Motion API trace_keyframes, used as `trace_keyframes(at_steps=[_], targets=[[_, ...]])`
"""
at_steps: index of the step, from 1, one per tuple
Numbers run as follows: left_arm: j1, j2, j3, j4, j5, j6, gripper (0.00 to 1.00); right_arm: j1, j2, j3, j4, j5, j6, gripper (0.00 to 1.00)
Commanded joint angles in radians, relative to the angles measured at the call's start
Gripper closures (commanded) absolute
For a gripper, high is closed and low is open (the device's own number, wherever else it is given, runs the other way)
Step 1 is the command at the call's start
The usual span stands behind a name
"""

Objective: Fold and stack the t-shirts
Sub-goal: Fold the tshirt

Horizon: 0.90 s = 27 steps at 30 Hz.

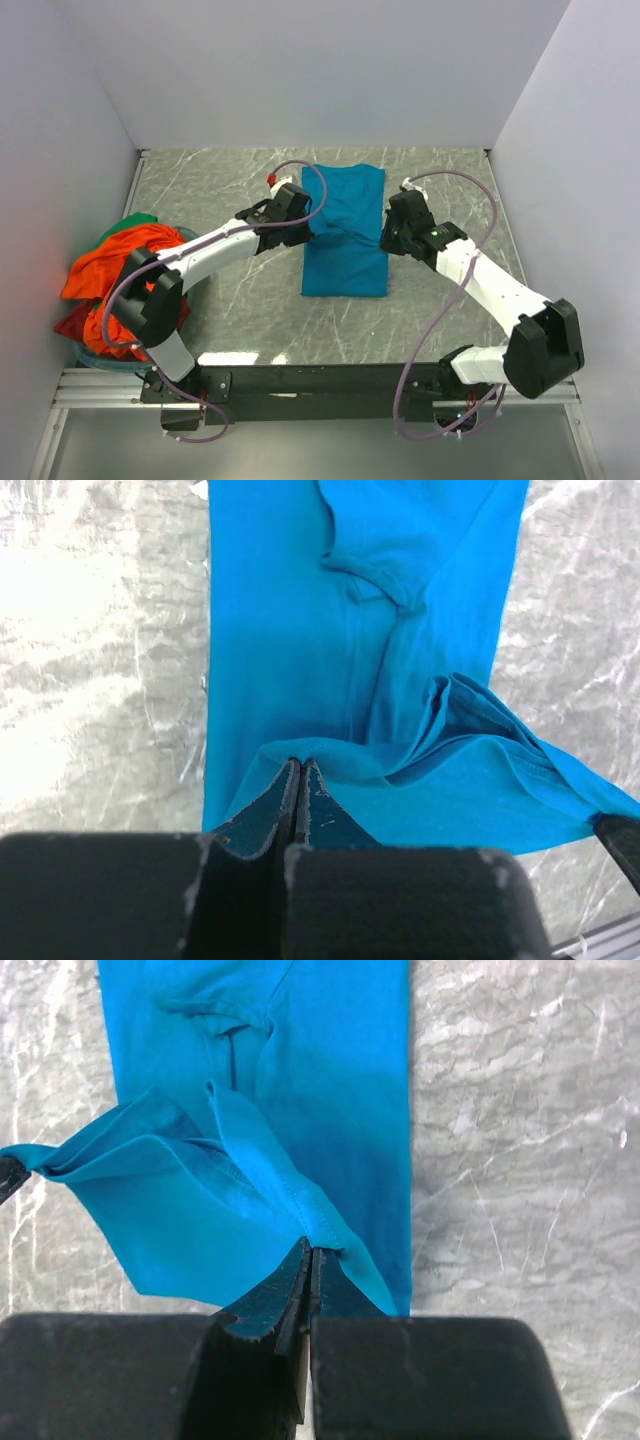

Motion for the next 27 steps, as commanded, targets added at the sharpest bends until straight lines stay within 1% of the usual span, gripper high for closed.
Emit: trace_keyframes(at_steps=[1,7,18,22,24,27], targets=[[0.019,0.027,0.048,0.018,0.023,0.030,0.99,-0.024,0.047,0.066,0.044,-0.026,-0.036,1.00],[0.041,0.093,0.077,0.004,0.003,0.025,0.99,-0.061,0.146,0.106,0.071,-0.065,-0.056,1.00],[0.088,0.204,0.125,0.006,0.046,0.028,0.99,-0.115,0.326,0.170,0.093,-0.148,-0.078,0.99],[0.097,0.228,0.126,0.036,0.067,0.017,0.99,-0.124,0.375,0.205,0.093,-0.138,-0.072,0.96],[0.099,0.241,0.132,0.039,0.074,0.022,0.95,-0.127,0.400,0.212,0.096,-0.130,-0.066,0.94],[0.105,0.254,0.154,0.030,0.069,0.037,0.94,-0.133,0.432,0.241,0.078,-0.101,-0.056,0.92]])
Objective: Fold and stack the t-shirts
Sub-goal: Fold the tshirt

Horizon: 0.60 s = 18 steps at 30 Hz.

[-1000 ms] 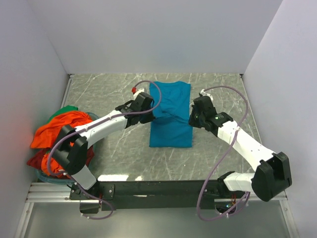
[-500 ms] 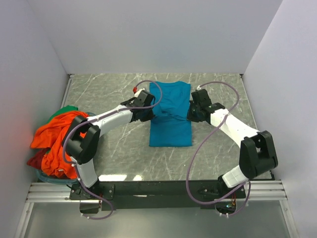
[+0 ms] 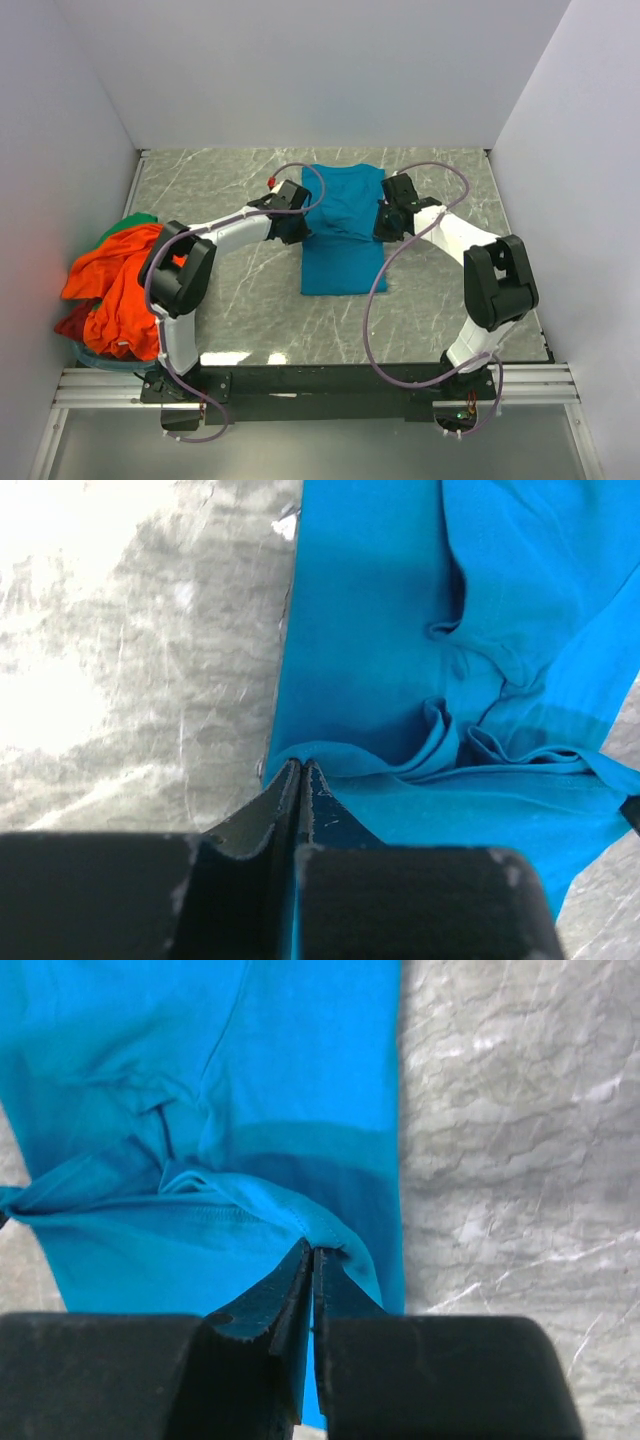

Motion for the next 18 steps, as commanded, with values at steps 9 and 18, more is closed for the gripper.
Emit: trace_keyframes(at_steps=[9,18], targets=[[0.012,-0.072,0.069,0.026,0.004,0.074,0.00,-0.015,-0.006,0.108,-0.028,0.097,0.024,0.32],[-0.008,-0.348,-0.236,0.092,0.079,0.004,0.01,-0.017,-0.296,-0.151,0.014,0.016,0.048,0.13]])
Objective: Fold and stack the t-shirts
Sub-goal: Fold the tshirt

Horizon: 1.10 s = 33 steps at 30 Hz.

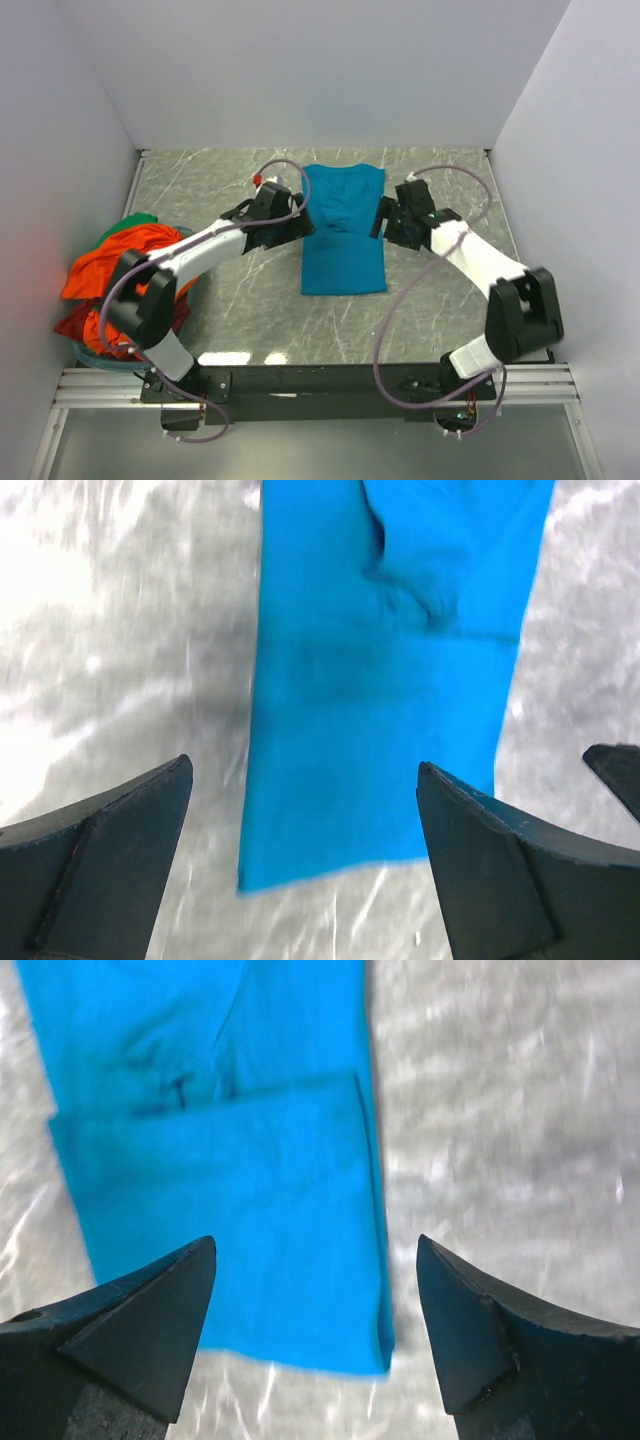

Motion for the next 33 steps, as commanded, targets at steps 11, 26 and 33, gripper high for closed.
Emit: trace_keyframes(at_steps=[11,26,33], targets=[[-0.084,-0.285,-0.378,0.094,0.051,-0.141,0.00,-0.003,-0.321,-0.365,0.093,-0.146,0.096,0.11],[-0.145,-0.184,-0.399,0.155,0.085,-0.169,0.08,0.005,-0.289,-0.507,0.238,-0.151,0.170,0.34],[-0.156,-0.165,-0.392,0.146,0.085,-0.180,0.08,0.005,-0.226,-0.524,0.280,-0.131,0.182,0.47]])
